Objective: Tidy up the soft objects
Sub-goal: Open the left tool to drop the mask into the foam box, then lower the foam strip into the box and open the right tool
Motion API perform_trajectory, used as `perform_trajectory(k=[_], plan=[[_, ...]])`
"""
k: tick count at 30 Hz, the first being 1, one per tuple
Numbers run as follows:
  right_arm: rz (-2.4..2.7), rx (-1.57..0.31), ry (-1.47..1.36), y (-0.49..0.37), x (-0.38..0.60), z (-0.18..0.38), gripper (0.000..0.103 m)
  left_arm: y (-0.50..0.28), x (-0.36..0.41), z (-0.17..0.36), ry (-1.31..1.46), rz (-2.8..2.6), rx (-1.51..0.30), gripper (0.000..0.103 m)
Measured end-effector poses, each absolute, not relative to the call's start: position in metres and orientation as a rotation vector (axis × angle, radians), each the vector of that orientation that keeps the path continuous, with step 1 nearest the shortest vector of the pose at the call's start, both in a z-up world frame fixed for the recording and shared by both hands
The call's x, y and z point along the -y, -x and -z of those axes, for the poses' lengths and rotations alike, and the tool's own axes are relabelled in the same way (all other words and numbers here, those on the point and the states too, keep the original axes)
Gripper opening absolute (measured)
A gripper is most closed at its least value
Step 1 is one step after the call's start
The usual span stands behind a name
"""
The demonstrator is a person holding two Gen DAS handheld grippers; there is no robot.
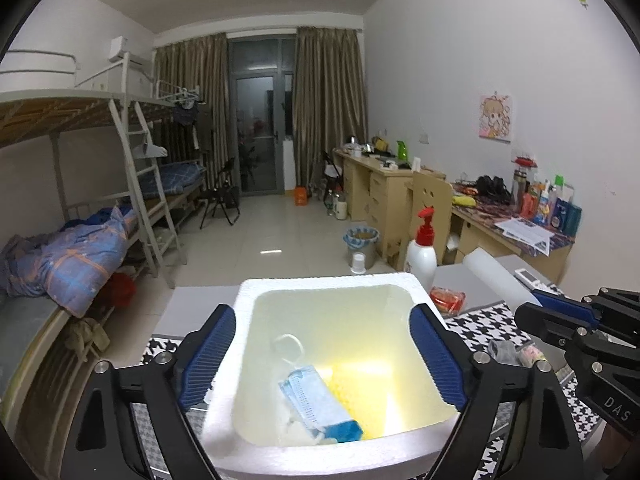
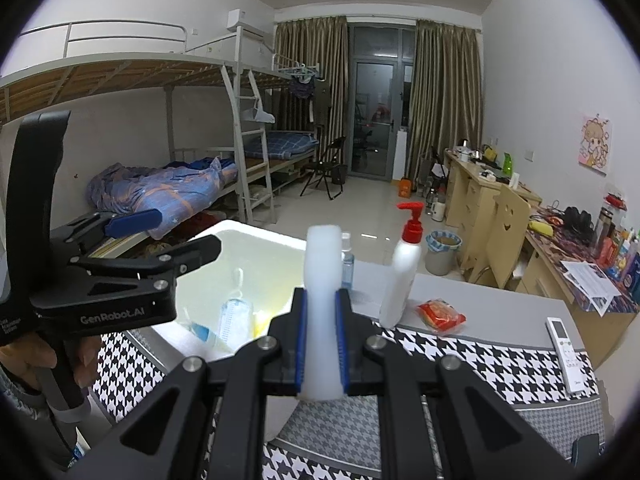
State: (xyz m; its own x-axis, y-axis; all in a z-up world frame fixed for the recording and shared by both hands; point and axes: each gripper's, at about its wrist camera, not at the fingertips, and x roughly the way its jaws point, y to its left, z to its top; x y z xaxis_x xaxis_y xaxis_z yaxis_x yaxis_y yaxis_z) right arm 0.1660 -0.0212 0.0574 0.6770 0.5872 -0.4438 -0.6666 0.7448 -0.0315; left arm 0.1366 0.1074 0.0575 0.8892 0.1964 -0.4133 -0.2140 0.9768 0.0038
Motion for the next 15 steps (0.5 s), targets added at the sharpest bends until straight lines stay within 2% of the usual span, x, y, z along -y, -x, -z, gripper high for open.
perform_trajectory(k=[8,15], plan=[[-0.748,-0.434,0.203,-0.167,0.009,-0.058,0.016,-0.125,-0.116,-0.063,0.048,-0.267,-0.375,0.101],[-0.785,-0.45,0.215,-0.168,-0.004,-0.057,0.016,-0.117,-0.124,-0.062,0.041,-0.299,-0.36,0.102]])
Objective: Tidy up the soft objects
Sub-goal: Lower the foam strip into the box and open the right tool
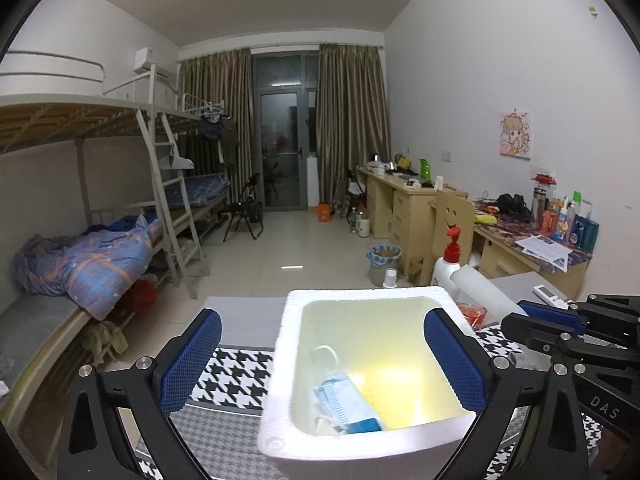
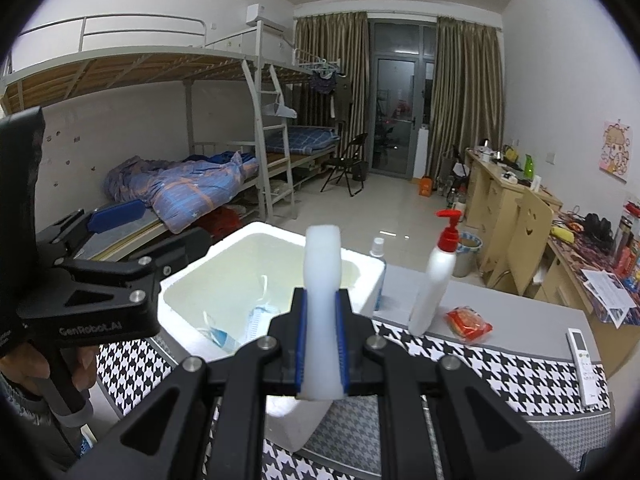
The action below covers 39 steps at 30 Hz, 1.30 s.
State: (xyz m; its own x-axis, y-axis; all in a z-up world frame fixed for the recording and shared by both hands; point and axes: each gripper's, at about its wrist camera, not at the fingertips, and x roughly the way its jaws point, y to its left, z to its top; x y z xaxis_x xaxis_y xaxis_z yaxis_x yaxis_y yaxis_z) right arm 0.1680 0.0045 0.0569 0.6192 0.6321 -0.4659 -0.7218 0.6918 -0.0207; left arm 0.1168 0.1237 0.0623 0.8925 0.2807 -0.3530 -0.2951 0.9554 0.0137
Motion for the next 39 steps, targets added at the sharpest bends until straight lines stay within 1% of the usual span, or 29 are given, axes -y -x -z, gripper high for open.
perform_trajectory(k=[16,18,25,26,28,30,32,33,35,39], plan=[[-0.816,-0.489,0.255,-0.176,-0.035,-0.05,0.017,-0.099,-0.145,-0.055,0.065,-0.359,-0.347,0.102],[-0.823,-0.5,0.255,-0.177,-0.038,-0.049,0.018,-0.096,-0.149,-0.054,0.076,-0.364,-0.347,0.102],[-0.84,-0.522,0.257,-0.18,-0.05,-0.046,0.02,-0.089,-0.153,-0.051,0.082,-0.375,-0.343,0.102],[-0.841,-0.527,0.256,-0.181,-0.051,-0.045,0.026,-0.088,-0.154,-0.051,0.083,-0.376,-0.343,0.102],[-0.848,-0.54,0.253,-0.182,-0.053,-0.044,0.032,-0.088,-0.155,-0.05,0.084,-0.375,-0.345,0.102],[-0.844,-0.54,0.249,-0.183,-0.054,-0.044,0.05,-0.086,-0.156,-0.049,0.087,-0.378,-0.345,0.102],[-0.833,-0.525,0.244,-0.181,-0.052,-0.045,0.059,-0.086,-0.157,-0.049,0.093,-0.377,-0.345,0.102],[-0.837,-0.524,0.238,-0.18,-0.05,-0.046,0.063,-0.086,-0.158,-0.049,0.095,-0.377,-0.345,0.102],[-0.848,-0.519,0.228,-0.178,-0.048,-0.048,0.066,-0.085,-0.159,-0.049,0.1,-0.379,-0.343,0.102],[-0.845,-0.494,0.224,-0.172,-0.043,-0.053,0.068,-0.084,-0.158,-0.049,0.098,-0.376,-0.34,0.102]])
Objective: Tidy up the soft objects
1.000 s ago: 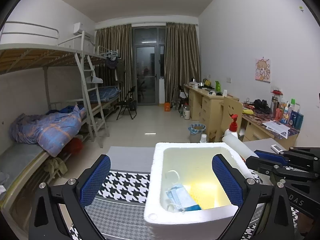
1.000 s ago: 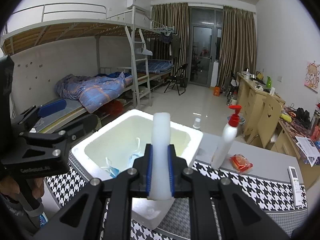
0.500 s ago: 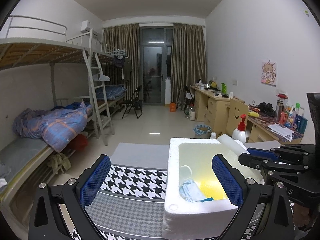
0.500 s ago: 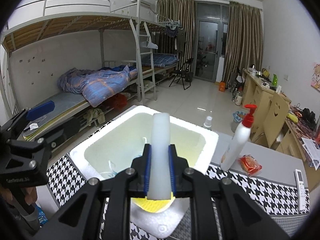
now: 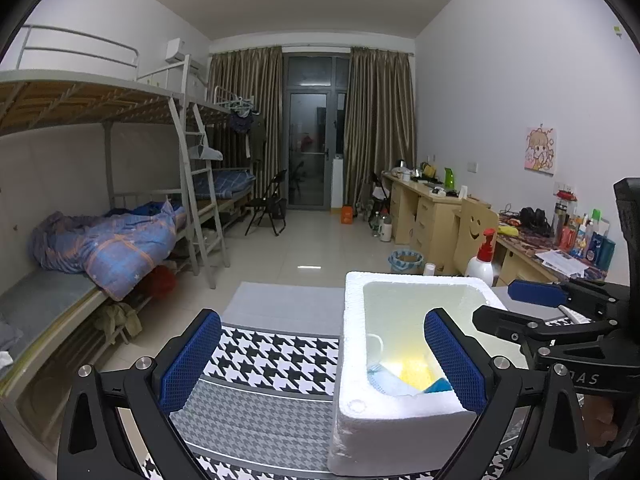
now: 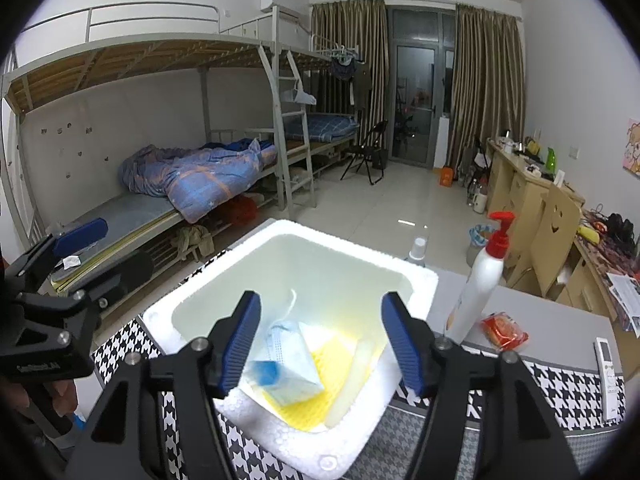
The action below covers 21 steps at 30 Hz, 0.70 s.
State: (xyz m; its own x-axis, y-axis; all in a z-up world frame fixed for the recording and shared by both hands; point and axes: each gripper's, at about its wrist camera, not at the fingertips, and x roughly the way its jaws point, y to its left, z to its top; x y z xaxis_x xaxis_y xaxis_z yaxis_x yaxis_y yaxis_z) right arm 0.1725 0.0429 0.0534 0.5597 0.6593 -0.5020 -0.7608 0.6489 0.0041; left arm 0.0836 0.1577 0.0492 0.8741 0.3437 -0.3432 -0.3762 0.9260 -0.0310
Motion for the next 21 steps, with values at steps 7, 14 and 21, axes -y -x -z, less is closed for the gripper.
perform_trajectory(k=[7,14,21], plan=[[-0.835,-0.473,0.206,-0.171,-0.03,-0.058,0.07,-0.081,-0.15,-0.053,0.087,-0.364,-0.332,0.102],[-0.828,-0.451,0.193,-0.167,-0.017,-0.062,0.072,-0.082,-0.138,-0.057,0.068,-0.353,-0.324,0.102],[-0.799,-0.408,0.155,-0.163,-0.003,-0.066,0.092,-0.083,-0.126,-0.061,0.055,-0.335,-0.317,0.102]])
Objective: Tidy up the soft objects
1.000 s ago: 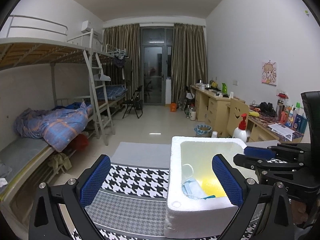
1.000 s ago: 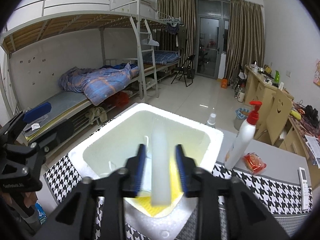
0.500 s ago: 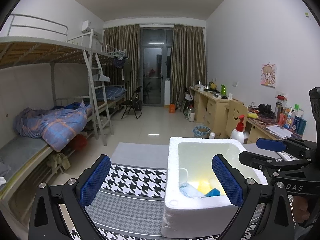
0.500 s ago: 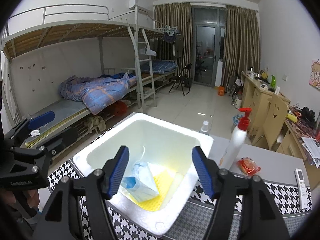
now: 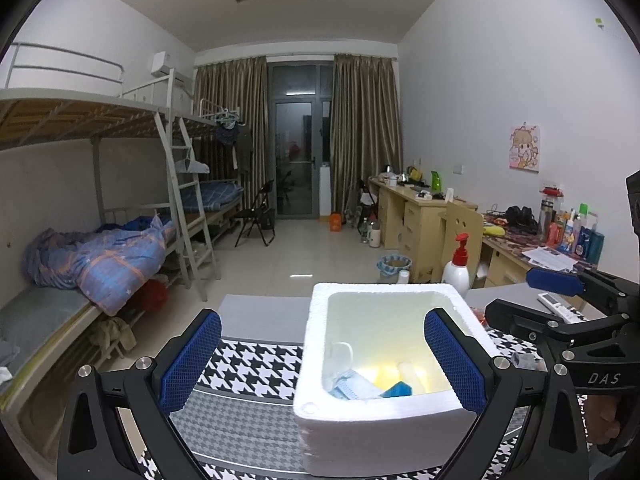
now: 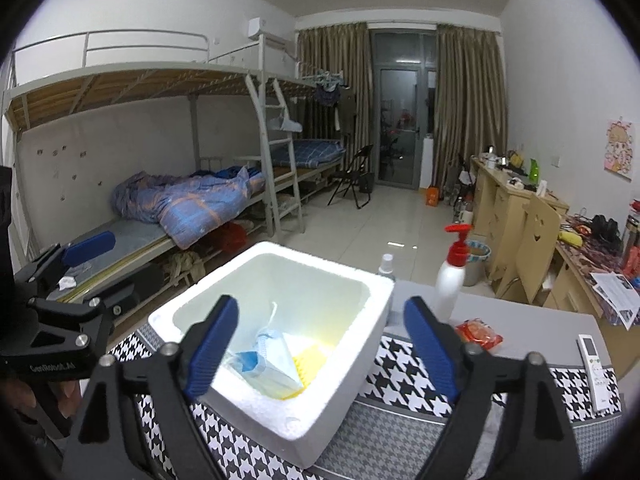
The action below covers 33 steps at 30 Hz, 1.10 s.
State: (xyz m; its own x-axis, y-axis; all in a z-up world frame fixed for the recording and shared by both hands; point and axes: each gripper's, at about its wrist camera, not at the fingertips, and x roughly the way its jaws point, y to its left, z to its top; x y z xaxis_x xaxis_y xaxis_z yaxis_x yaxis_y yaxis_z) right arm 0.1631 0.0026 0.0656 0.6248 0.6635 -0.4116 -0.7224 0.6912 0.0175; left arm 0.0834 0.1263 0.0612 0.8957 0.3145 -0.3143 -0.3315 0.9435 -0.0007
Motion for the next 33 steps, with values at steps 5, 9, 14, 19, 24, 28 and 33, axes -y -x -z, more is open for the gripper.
perform_trajectory(k=[5,9,14,19,24,28,33], plan=[[-0.782,-0.397,0.149,-0.162,0.005,-0.064,0.093,-0.084,-0.117,-0.064,0.042,-0.317,-0.31,0.102],[-0.777,-0.385,0.138,-0.16,0.013,-0.066,0.093,-0.085,-0.11,-0.067,0.036,-0.309,-0.308,0.102],[-0.768,-0.366,0.137,-0.157,0.019,-0.066,0.093,-0.085,-0.104,-0.069,0.035,-0.303,-0.304,0.102],[-0.757,-0.356,0.125,-0.155,0.029,-0.066,0.093,-0.085,-0.094,-0.072,0.021,-0.29,-0.301,0.102],[-0.733,-0.349,0.108,-0.155,0.04,-0.069,0.093,-0.087,-0.086,-0.075,0.014,-0.269,-0.292,0.102],[-0.712,-0.348,0.1,-0.155,0.049,-0.07,0.093,-0.088,-0.08,-0.077,0.014,-0.255,-0.287,0.102],[-0.691,-0.342,0.091,-0.155,0.06,-0.07,0.093,-0.09,-0.071,-0.078,0.005,-0.237,-0.283,0.102]])
